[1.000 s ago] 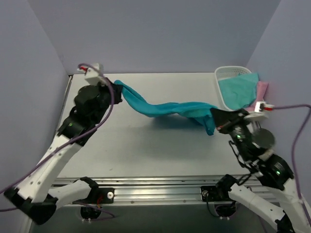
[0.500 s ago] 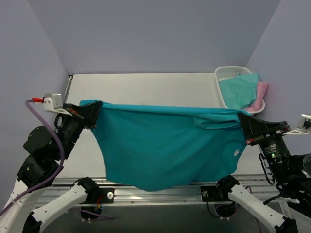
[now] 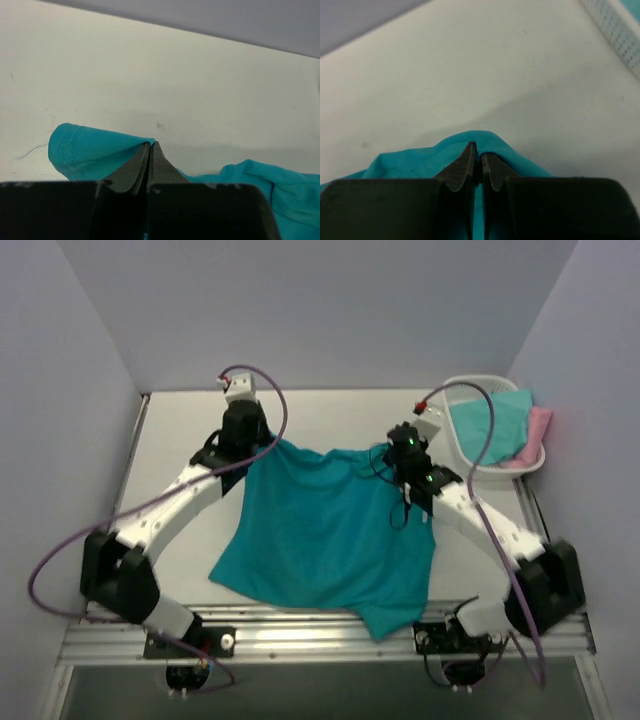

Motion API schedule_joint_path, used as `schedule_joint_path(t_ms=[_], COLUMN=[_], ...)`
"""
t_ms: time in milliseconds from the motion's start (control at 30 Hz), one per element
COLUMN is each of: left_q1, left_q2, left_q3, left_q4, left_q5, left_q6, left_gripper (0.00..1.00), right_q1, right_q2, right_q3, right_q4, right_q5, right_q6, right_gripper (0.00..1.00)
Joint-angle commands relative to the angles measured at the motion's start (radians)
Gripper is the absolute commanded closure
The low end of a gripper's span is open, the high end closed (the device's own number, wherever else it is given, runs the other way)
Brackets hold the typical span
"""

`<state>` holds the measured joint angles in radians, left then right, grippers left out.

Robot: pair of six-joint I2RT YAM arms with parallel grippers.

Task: Fold and stack the t-shirts
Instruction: Flatten the tshirt out

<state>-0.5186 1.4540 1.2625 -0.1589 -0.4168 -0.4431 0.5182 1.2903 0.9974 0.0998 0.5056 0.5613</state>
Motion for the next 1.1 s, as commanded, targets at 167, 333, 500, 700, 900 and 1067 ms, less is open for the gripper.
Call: schedule_joint_path(t_ms=[167, 333, 500, 700, 900, 1067], left_q1=[0.199, 0.324, 0.359, 0.359, 0.325, 0.282], left_q2=[0.768, 0.983, 0.834, 0.565, 0.291, 0.186], left_q3=[0.447, 0.866, 0.91, 0.634, 0.192, -0.017], left_q4=[0.006, -0.086, -0.12, -0.031, 0.123, 0.203], left_q5=[0.182, 0.314, 0.253, 0.224, 0.179, 0.164], left_q6=[-0.072, -0.117, -0.103, -0.108, -0.149, -0.178], left_gripper=[0.91, 0.06, 0.06, 0.06, 0.06, 0.06], right_q1=[-0.112, -0.197, -0.219, -0.211, -0.21, -0.25], right_q2=[0.803, 0.949, 0.923, 0.695, 0.506, 0.529], right_q3=[0.467, 0.798, 1.001, 0.815, 0.419, 0.25], right_q4=[-0.002, -0.012, -0.055, 0.02, 0.115, 0.212], right_q5=[0.082, 0.1, 0.131, 0.102, -0.143, -0.36], right_q6=[0.091, 0.083, -0.036, -0.06, 0.041, 0.118], right_gripper=[0.37, 0.0, 0.0, 0.0, 0.0, 0.02])
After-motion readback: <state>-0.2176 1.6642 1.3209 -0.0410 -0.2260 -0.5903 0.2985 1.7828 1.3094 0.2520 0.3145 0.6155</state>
